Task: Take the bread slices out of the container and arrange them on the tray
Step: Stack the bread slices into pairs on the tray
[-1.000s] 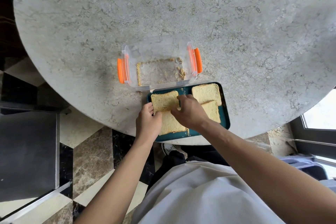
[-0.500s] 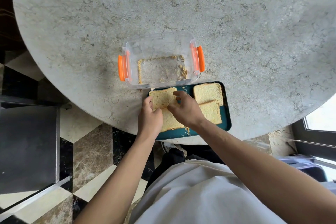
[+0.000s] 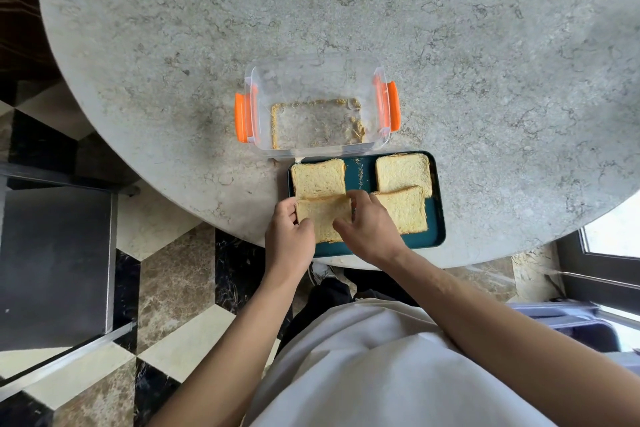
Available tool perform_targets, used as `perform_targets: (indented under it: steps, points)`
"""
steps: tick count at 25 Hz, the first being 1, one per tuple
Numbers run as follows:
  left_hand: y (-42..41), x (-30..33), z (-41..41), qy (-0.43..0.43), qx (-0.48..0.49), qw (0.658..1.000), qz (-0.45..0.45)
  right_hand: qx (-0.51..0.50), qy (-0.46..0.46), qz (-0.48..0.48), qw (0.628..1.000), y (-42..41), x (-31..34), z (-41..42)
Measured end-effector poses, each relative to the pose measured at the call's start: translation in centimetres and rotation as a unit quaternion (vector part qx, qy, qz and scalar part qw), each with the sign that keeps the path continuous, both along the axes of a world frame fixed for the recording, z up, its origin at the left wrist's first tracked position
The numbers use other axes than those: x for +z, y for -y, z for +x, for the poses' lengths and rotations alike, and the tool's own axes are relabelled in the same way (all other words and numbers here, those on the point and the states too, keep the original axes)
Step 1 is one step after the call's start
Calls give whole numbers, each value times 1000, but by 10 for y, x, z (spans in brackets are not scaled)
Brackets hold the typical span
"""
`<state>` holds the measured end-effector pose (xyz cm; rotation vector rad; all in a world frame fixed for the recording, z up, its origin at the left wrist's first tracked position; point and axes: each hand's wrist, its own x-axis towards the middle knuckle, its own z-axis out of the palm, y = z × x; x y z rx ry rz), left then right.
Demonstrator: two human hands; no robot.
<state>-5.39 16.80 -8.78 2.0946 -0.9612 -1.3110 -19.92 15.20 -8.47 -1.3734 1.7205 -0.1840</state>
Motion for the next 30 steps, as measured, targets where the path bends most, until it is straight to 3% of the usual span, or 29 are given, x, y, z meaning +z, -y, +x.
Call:
perform_targets:
  steps: [11,30]
  points:
    - [-16,2,4,63,-41,997,3,26,-17,20,999,-7,-1,-8]
    - [-35,7,15,4,-85,996,2,-38,1,55,998,-24,-5,2]
